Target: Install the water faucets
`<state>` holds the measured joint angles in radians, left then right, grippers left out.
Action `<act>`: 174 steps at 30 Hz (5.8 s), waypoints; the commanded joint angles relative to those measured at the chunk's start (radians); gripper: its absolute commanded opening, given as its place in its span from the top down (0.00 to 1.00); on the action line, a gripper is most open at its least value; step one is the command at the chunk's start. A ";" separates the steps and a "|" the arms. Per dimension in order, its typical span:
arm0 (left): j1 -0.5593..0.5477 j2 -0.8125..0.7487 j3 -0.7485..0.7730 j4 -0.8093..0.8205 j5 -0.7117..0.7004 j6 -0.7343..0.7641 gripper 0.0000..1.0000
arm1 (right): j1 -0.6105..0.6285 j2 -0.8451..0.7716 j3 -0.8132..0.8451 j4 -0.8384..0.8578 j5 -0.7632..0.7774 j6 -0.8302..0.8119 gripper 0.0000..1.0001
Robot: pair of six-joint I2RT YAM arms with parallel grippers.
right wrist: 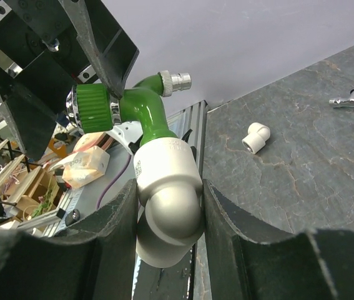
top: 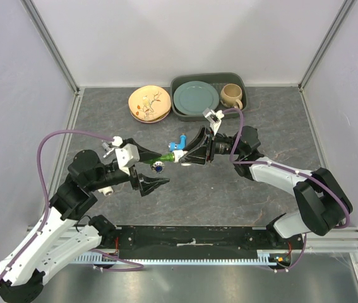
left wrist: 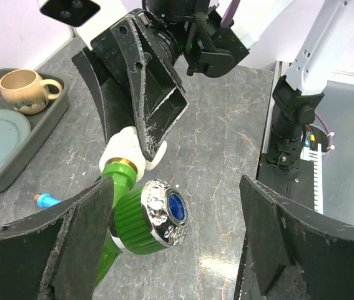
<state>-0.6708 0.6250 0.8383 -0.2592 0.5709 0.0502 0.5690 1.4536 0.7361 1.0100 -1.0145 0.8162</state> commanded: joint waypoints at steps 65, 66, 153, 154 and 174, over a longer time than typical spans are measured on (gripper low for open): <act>-0.013 -0.033 -0.048 -0.152 -0.664 -0.865 0.05 | -0.008 -0.164 -0.056 -0.097 0.479 -0.186 1.00; -0.013 -0.030 -0.053 -0.146 -0.663 -0.875 0.05 | -0.008 -0.164 -0.058 -0.096 0.478 -0.186 1.00; 0.045 -0.018 -0.332 0.557 -0.640 -0.513 0.98 | 0.031 -0.099 0.014 -0.126 0.324 -0.222 0.32; 0.045 -0.019 -0.332 0.555 -0.651 -0.516 0.98 | 0.032 -0.108 0.020 -0.160 0.344 -0.239 0.32; 0.045 0.119 -0.360 0.667 -0.844 -0.684 0.98 | 0.268 -0.090 0.086 -0.510 0.782 -0.245 0.21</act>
<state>-0.6296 0.7284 0.4622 0.2924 -0.2054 -0.5671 0.7826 1.3746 0.8169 0.5472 -0.3683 0.5896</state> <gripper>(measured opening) 0.516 0.790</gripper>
